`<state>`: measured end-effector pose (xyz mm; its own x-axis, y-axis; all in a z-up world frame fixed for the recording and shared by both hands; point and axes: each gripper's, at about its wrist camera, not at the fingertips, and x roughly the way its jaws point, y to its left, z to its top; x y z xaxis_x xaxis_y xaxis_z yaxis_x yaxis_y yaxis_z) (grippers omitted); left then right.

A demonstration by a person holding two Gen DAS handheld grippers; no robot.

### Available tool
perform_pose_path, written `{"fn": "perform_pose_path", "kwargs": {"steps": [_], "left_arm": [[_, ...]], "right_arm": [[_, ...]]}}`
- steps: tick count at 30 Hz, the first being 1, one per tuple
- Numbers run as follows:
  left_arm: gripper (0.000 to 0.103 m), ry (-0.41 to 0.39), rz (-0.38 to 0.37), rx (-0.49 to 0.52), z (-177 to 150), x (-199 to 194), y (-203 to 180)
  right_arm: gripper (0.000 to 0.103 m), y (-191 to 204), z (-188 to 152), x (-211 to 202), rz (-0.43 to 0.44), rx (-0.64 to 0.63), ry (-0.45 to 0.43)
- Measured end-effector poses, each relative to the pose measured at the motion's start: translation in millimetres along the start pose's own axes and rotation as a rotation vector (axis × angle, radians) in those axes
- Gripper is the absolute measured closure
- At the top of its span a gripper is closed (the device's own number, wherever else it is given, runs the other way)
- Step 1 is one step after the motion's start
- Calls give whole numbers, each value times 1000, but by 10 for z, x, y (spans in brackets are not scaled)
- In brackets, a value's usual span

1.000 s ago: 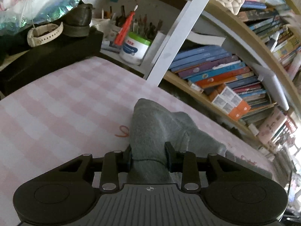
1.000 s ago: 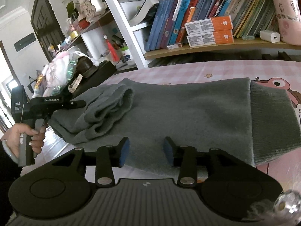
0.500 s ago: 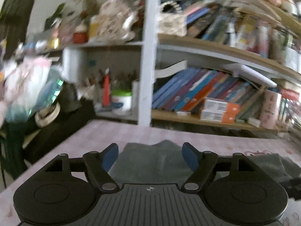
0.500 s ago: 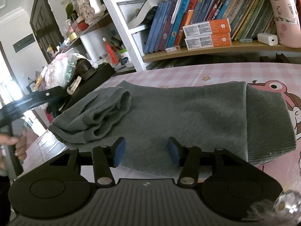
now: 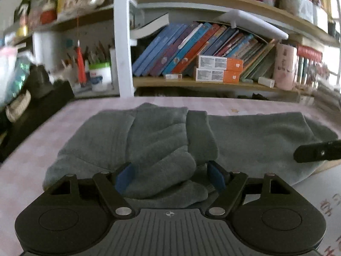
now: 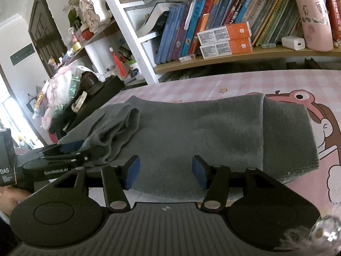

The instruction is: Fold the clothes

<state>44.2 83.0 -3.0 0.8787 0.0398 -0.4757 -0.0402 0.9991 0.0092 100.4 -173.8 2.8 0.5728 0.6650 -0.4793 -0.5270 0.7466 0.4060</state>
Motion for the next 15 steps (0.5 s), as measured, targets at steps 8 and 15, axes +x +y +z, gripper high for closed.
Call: {"fn": "perform_pose_path", "kwargs": {"steps": [8,15], "left_arm": [[7,-130,17,105,14,-319,-213],[0,-126,9,214,-10,-377,-466]], "right_arm": [[45,-62,43,-111,-13,8,-32],[41,-355,167,-395,-94,78,-141]]}}
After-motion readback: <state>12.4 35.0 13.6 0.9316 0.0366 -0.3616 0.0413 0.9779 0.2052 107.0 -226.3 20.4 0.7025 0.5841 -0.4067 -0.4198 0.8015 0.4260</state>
